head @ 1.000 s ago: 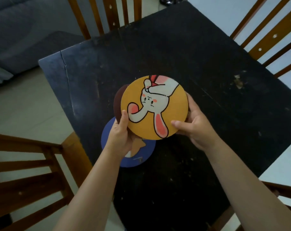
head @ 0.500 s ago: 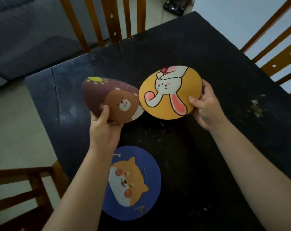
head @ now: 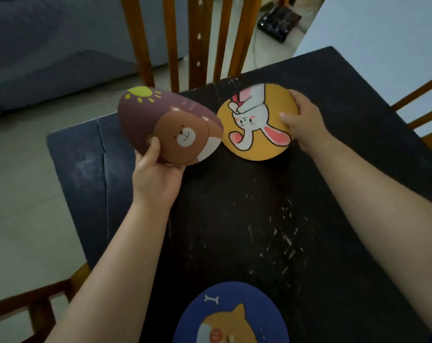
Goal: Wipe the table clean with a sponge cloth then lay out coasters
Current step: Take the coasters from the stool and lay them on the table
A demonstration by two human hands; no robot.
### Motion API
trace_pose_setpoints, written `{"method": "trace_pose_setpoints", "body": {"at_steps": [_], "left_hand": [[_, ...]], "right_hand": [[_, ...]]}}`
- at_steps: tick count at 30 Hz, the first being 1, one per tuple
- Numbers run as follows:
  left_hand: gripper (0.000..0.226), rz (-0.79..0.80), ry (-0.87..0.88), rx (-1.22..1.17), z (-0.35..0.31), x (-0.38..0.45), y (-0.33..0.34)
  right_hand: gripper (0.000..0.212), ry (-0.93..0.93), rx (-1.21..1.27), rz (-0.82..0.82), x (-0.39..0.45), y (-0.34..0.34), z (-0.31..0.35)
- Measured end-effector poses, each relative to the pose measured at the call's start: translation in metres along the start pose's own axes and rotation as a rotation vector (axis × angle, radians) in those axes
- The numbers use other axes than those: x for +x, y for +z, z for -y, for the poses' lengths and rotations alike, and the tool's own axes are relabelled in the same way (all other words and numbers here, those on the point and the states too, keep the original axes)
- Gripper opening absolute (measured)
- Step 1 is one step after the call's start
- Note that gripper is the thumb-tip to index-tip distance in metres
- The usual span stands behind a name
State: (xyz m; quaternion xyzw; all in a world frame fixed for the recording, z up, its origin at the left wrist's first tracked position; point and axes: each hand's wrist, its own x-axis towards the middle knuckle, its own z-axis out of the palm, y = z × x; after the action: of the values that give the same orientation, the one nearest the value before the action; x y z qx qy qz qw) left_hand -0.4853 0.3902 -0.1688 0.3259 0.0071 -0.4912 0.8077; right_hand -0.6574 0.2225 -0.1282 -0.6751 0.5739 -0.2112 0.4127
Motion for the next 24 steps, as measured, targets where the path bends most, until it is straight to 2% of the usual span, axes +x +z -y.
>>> {"method": "trace_pose_setpoints", "body": {"at_steps": [2,6,10,24], "left_hand": [[0.03,-0.038,-0.037,-0.019,0.005,0.009,0.002],[0.029,-0.059,-0.075,-0.074,0.01,0.019,0.003],[0.034,-0.048,-0.089,-0.064,0.01,0.024,0.001],[0.029,0.025,-0.142,-0.044,0.01,0.019,-0.001]], "right_hand": [[0.05,0.028,-0.191,-0.087,0.005,0.01,-0.008],[0.047,0.042,-0.275,-0.248,0.014,0.022,-0.011],[0.051,0.052,-0.332,-0.255,0.026,0.023,-0.008],[0.049,0.094,-0.426,-0.308,0.035,0.028,-0.01]]}}
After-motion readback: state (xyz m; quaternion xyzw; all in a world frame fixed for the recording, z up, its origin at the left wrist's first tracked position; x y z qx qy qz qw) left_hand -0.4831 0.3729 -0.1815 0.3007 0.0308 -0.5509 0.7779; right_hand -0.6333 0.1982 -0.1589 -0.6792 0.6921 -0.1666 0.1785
